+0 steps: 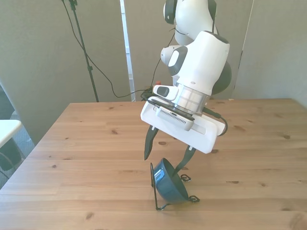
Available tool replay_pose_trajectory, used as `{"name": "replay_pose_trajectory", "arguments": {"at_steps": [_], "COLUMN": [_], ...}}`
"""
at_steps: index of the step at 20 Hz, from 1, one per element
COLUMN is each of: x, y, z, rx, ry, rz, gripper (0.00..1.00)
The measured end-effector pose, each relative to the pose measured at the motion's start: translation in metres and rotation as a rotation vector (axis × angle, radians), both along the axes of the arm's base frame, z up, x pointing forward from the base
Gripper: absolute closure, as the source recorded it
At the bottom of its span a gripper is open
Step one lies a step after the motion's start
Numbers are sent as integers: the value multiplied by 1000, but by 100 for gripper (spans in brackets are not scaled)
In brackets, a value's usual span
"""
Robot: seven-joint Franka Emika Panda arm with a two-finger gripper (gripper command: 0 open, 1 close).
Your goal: Unload the bowl
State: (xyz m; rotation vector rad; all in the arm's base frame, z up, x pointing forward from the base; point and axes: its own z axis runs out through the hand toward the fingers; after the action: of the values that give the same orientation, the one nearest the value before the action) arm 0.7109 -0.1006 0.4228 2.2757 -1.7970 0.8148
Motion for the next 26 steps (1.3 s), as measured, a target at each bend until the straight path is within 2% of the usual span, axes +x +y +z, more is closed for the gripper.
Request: {"name": "replay_pose_trajectory", "arguments": {"at_steps": [26], "x": [-1], "y": [1], "z": [-10], "rx": [-5], "ry": [52], "rz": [-18], "gripper": [100]}}
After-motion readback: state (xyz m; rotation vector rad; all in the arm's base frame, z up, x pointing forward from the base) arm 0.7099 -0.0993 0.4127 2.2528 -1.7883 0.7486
